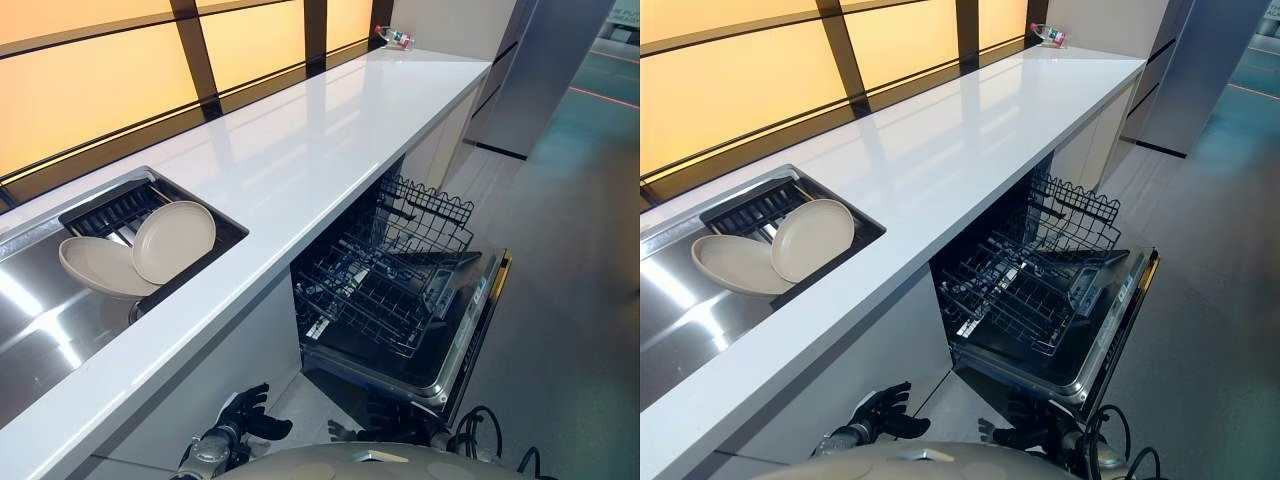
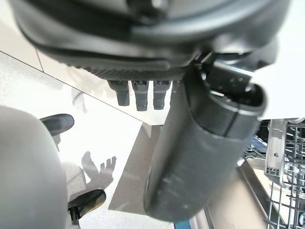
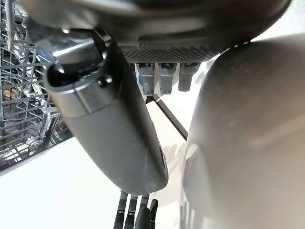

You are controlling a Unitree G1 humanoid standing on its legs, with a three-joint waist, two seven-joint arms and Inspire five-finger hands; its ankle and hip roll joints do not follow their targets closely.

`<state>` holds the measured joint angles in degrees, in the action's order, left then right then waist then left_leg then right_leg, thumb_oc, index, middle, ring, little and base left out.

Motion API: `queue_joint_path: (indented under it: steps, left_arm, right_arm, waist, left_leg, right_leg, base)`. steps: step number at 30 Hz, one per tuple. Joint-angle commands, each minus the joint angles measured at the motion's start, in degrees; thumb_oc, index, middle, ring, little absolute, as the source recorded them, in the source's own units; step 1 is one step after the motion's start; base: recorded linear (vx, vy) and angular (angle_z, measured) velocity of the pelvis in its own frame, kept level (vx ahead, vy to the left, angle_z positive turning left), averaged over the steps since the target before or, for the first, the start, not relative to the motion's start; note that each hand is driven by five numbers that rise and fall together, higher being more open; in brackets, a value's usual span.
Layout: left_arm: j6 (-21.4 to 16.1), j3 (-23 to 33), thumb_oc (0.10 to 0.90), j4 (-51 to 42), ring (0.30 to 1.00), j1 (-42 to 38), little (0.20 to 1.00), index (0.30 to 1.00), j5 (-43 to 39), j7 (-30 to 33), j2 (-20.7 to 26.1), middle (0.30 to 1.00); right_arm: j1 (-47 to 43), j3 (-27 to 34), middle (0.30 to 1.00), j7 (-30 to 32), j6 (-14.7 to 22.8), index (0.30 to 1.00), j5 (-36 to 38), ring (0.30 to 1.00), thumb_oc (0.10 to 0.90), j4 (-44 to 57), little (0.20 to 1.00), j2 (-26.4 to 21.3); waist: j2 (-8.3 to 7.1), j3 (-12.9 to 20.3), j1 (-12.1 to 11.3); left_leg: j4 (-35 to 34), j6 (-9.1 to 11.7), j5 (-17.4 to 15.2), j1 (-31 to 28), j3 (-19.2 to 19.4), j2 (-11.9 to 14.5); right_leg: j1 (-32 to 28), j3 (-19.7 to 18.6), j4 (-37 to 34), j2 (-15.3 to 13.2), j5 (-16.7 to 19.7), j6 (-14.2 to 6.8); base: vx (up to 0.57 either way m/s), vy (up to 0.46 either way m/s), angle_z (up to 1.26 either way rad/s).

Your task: Pick up plates and place into dishwasher.

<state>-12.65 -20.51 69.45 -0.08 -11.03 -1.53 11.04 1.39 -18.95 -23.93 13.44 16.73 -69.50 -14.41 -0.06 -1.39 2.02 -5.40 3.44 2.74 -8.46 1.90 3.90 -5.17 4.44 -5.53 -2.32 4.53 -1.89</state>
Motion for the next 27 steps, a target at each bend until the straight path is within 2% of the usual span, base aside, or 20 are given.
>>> queue_joint_path:
  steps: [1, 20, 27]
  left_arm:
    - [-2.84, -1.86, 0.8, 2.42, 0.9, -3.49, 0.9, 0.9, 2.41, -0.29, -1.27, 0.9]
    - [-2.3, -1.64, 0.8, 2.69, 0.9, -3.52, 0.9, 0.9, 1.59, -1.06, -1.55, 0.9]
    - [-0.85, -1.53, 0.8, 2.74, 0.9, -3.65, 0.9, 0.9, 1.47, -0.81, -1.46, 0.9]
  right_arm:
    - [-4.93, -1.53, 0.9, -0.57, 1.37, 0.9, -0.39, 0.9, 0.8, -1.03, 0.9, 3.44]
    - [-4.79, -1.4, 0.9, -0.91, 0.87, 0.9, -0.65, 0.9, 0.8, -1.48, 0.9, 3.78]
    - [-4.99, -1.76, 0.9, -0.72, 0.26, 0.9, -0.72, 0.9, 0.8, -1.33, 0.9, 3.87]
  waist:
    - [-0.71, -3.51, 0.63]
    - [-0.75, -3.41, 0.59]
    - [-0.91, -3.56, 0.54]
  left_leg:
    - [0.4, -4.39, -3.42, -0.77, -0.01, -6.13]
    - [0.4, -4.42, -3.55, -0.77, -0.06, -6.13]
    - [0.4, -4.49, -3.5, -0.84, 0.03, -6.09]
  right_leg:
    - [-2.81, 1.58, 1.25, 0.82, -2.1, -2.0]
    - [-2.81, 1.64, 1.18, 0.8, -2.15, -1.99]
    - [-2.77, 1.52, 1.28, 0.85, -2.11, -1.93]
  base:
    - [0.0, 0.0, 0.0]
    - [0.0, 0.0, 0.0]
    - [0.0, 0.0, 0.0]
